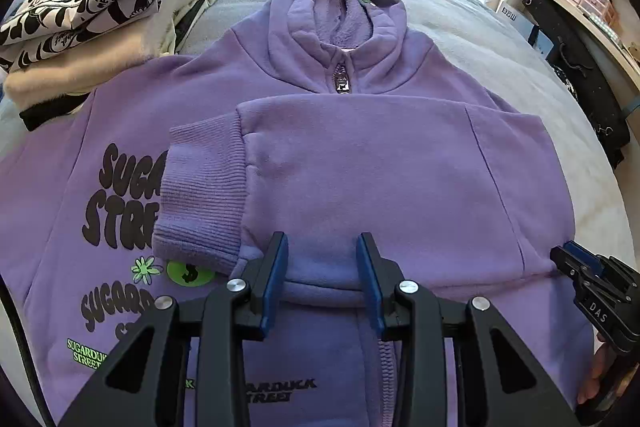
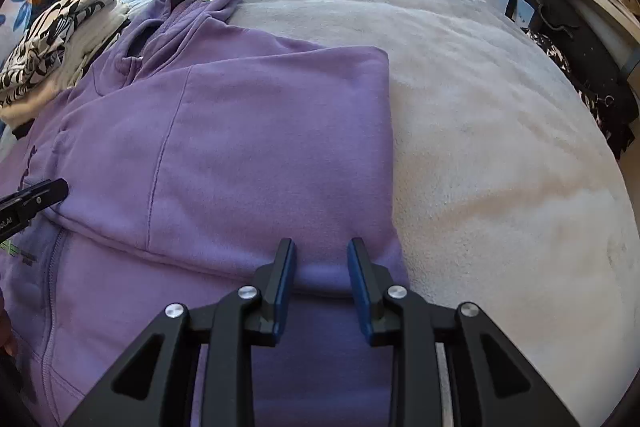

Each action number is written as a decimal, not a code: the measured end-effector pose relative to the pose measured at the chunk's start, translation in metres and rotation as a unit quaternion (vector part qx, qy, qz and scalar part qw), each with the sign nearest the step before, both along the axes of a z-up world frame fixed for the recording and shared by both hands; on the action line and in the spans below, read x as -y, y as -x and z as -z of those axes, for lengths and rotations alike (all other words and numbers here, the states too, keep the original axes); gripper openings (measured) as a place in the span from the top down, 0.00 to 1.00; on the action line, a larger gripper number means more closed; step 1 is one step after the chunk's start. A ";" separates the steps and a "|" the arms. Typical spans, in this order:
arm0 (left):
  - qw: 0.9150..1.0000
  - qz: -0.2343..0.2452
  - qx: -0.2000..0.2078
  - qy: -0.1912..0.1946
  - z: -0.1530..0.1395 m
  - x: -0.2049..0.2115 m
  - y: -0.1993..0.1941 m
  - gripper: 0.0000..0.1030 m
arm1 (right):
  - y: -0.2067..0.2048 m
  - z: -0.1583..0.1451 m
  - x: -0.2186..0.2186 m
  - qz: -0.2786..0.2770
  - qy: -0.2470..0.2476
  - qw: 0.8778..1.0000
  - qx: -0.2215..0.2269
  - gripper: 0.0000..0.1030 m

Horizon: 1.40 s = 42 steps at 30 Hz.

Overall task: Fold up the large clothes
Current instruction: 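Lay the cuff flat on the hoodie body and open the left gripper, then move the left gripper to the printed-side sleeve and grasp its cuff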

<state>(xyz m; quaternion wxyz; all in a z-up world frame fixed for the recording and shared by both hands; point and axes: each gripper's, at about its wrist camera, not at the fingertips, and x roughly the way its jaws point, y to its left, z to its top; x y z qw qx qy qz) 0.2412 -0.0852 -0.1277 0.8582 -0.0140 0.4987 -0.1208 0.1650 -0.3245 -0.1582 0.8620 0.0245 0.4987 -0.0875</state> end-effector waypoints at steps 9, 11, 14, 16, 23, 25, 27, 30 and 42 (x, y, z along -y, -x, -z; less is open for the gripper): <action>1.000 -0.020 0.004 0.010 -0.020 -0.012 0.017 0.67 | 0.010 -0.005 0.002 0.026 -0.021 0.999 0.025 0.73; 0.999 -0.026 0.003 0.020 -0.027 -0.019 0.026 0.67 | 0.013 -0.010 0.003 0.039 -0.037 0.998 0.021 0.73; 0.999 -0.032 0.007 0.024 -0.037 -0.029 0.040 0.67 | 0.020 -0.014 0.000 0.043 -0.090 0.995 -0.008 0.71; 0.999 -0.035 0.013 0.021 -0.043 -0.036 0.053 0.66 | 0.028 -0.013 -0.006 0.042 -0.122 0.991 -0.028 0.71; 0.998 -0.051 0.025 0.009 -0.066 -0.068 0.096 0.63 | 0.073 -0.028 -0.054 0.017 -0.144 0.989 -0.033 0.70; 0.998 -0.059 0.027 0.006 -0.072 -0.080 0.107 0.57 | 0.083 -0.034 -0.069 0.008 -0.161 0.986 -0.033 0.70; 0.997 -0.067 0.032 0.003 -0.078 -0.094 0.122 0.55 | 0.092 -0.043 -0.088 -0.006 -0.163 0.986 -0.032 0.70; 0.996 -0.075 0.037 -0.001 -0.086 -0.115 0.140 0.54 | 0.102 -0.056 -0.115 -0.027 -0.163 0.986 -0.029 0.70; 0.988 -0.153 0.031 0.012 -0.085 -0.240 0.164 0.51 | 0.106 -0.091 -0.209 -0.083 -0.116 0.990 0.001 0.70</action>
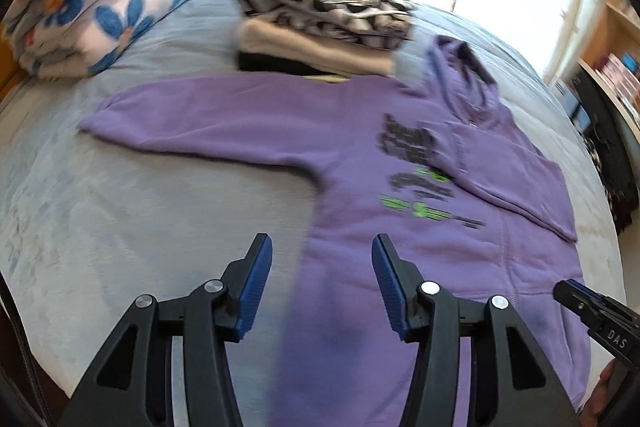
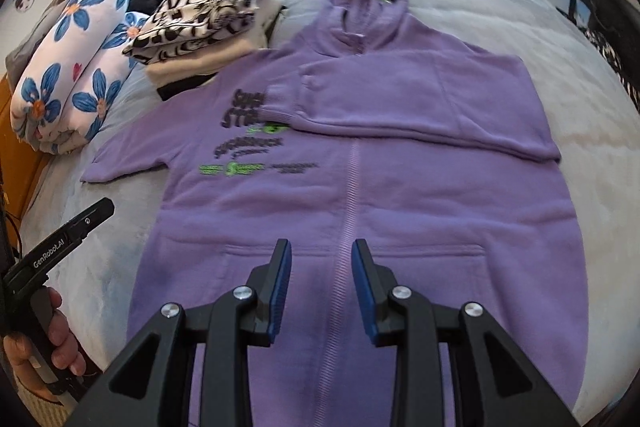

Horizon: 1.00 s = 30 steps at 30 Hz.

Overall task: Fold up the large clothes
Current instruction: 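Move the left gripper to the printed-side sleeve and grasp its cuff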

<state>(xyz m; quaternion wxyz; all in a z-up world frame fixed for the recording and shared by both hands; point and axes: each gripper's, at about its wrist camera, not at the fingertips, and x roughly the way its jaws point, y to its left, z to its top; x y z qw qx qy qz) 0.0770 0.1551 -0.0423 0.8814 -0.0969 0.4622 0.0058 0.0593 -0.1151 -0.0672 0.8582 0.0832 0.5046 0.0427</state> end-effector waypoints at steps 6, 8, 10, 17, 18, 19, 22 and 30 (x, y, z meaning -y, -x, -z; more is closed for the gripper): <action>0.999 -0.031 -0.015 0.026 0.020 -0.065 -0.014 0.51 | -0.016 0.001 -0.047 -0.020 0.015 0.999 0.028 0.61; 0.998 -0.041 -0.023 0.047 0.030 -0.087 -0.022 0.48 | -0.022 0.002 -0.061 -0.026 0.014 0.999 0.034 0.61; 0.995 -0.057 -0.033 0.072 0.043 -0.112 -0.031 0.44 | -0.032 0.007 -0.075 -0.032 0.017 0.999 0.037 0.61; 0.974 -0.129 -0.062 0.173 0.089 -0.208 -0.072 0.44 | -0.058 0.030 -0.113 -0.054 0.028 0.998 0.026 0.61; 0.971 -0.136 -0.060 0.189 0.094 -0.217 -0.076 0.44 | -0.062 0.034 -0.118 -0.061 0.030 0.997 0.024 0.61; 0.967 -0.143 -0.055 0.204 0.099 -0.228 -0.081 0.44 | -0.064 0.036 -0.120 -0.066 0.031 0.997 0.024 0.61; 0.959 -0.162 -0.042 0.227 0.107 -0.248 -0.095 0.44 | -0.069 0.042 -0.121 -0.070 0.034 0.997 0.025 0.61; 0.961 -0.218 -0.016 0.169 0.104 -0.272 -0.136 0.93 | -0.078 0.056 -0.099 -0.045 0.019 0.999 0.001 0.61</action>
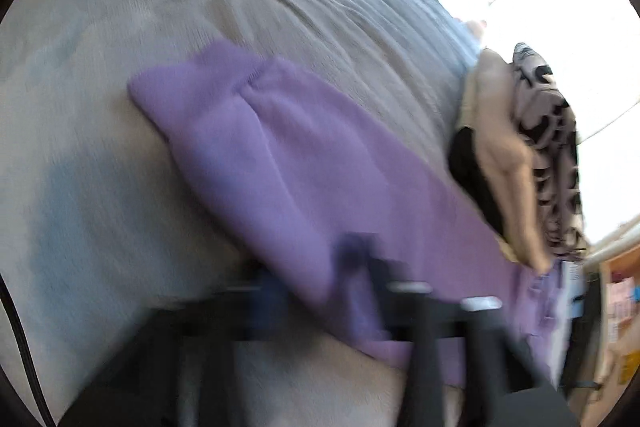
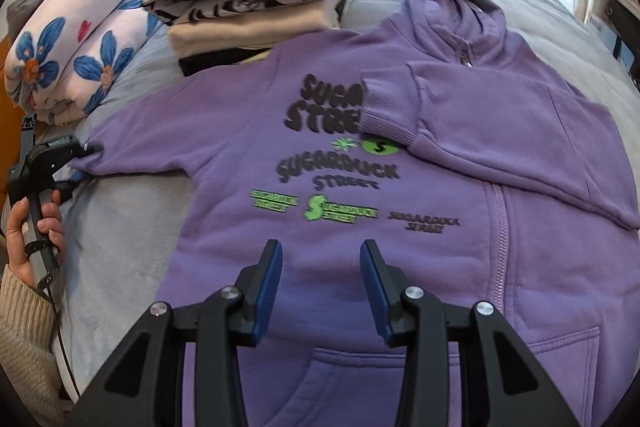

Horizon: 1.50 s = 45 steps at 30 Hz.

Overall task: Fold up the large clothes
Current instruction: 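Move the left gripper to the printed-side sleeve and grasp its cuff, then fold the held sleeve across the hoodie body toward the zipper, release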

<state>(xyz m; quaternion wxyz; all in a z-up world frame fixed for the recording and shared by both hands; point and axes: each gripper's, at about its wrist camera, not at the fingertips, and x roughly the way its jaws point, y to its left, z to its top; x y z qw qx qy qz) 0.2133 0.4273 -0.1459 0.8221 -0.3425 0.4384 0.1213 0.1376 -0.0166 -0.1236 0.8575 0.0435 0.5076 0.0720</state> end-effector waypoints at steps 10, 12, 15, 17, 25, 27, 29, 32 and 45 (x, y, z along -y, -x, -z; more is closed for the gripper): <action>0.978 0.140 0.114 -0.105 -0.113 0.136 -0.004 0.94 | 0.002 -0.008 0.044 0.042 -0.030 0.999 0.013 0.61; 0.966 0.191 0.135 -0.112 -0.131 0.184 -0.005 0.94 | 0.005 -0.012 0.058 0.056 -0.037 0.998 0.019 0.61; 0.946 0.264 0.151 -0.115 -0.144 0.262 -0.004 0.93 | 0.009 -0.017 0.082 0.079 -0.043 0.996 0.030 0.61; 0.931 0.307 0.160 -0.118 -0.145 0.315 -0.004 0.93 | 0.013 -0.020 0.099 0.095 -0.045 0.994 0.036 0.61; 0.889 0.443 0.067 -0.096 -0.064 0.477 -0.005 0.68 | 0.029 -0.016 0.179 0.171 -0.048 0.984 0.030 0.60; 0.886 0.456 0.023 -0.080 -0.036 0.492 -0.004 0.68 | 0.033 -0.012 0.194 0.183 -0.049 0.982 0.024 0.60; 0.887 0.456 -0.002 -0.076 -0.019 0.496 -0.001 0.68 | 0.036 -0.007 0.205 0.190 -0.052 0.980 0.020 0.60; 0.890 0.453 -0.004 -0.054 -0.018 0.488 0.004 0.58 | 0.037 -0.002 0.215 0.195 -0.060 0.979 0.016 0.60; 0.928 0.363 0.025 -0.076 -0.064 0.393 0.041 0.47 | 0.020 -0.027 0.153 0.066 -0.024 0.995 0.067 0.60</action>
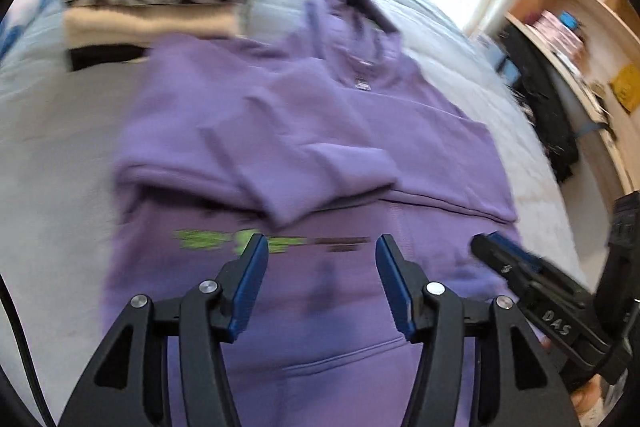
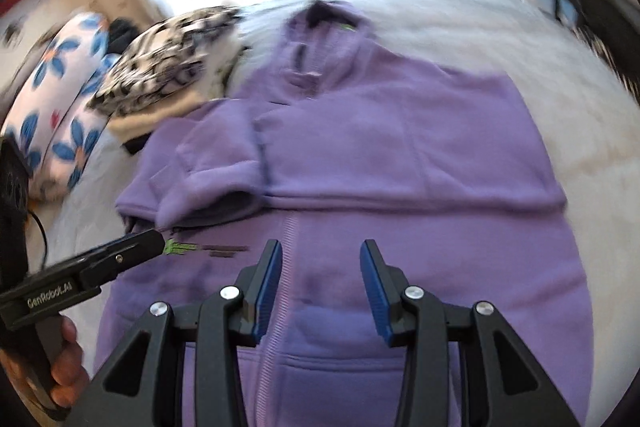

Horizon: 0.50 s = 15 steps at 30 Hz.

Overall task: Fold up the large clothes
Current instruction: 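Fold the held sleeve across the hoodie body toward the zipper, release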

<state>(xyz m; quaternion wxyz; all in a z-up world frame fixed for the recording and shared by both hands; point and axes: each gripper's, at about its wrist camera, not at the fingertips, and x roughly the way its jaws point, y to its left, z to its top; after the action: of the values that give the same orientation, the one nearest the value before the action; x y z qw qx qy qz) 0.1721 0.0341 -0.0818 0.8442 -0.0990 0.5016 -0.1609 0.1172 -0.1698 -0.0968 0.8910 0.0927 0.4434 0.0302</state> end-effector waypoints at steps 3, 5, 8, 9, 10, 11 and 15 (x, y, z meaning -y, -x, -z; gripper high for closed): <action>1.000 -0.021 -0.004 -0.008 0.001 -0.017 0.004 0.47 | -0.007 -0.006 -0.027 -0.048 0.055 0.997 0.018 0.61; 1.000 -0.030 -0.007 -0.003 0.002 -0.028 0.009 0.47 | -0.011 -0.008 -0.044 -0.081 0.092 0.992 0.029 0.61; 0.999 -0.039 -0.012 0.002 0.005 -0.044 0.016 0.47 | -0.018 -0.007 -0.066 -0.128 0.139 0.981 0.039 0.61; 0.999 -0.043 -0.014 0.003 0.008 -0.046 0.018 0.47 | -0.021 -0.005 -0.076 -0.145 0.159 0.976 0.041 0.61; 0.999 -0.047 -0.016 0.005 0.010 -0.052 0.020 0.47 | -0.023 -0.004 -0.081 -0.157 0.172 0.972 0.043 0.61; 0.999 -0.051 -0.018 0.008 0.011 -0.058 0.023 0.47 | -0.025 -0.002 -0.089 -0.174 0.186 0.966 0.049 0.61; 0.997 -0.069 -0.027 0.012 0.018 -0.071 0.025 0.47 | -0.026 0.009 -0.123 -0.238 0.257 0.934 0.076 0.61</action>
<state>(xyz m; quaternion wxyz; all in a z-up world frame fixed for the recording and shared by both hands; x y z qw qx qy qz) 0.1467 0.1053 -0.1002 0.8385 -0.1476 0.5138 -0.1057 0.1432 -0.0468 -0.1057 0.8821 -0.2501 0.3763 0.1333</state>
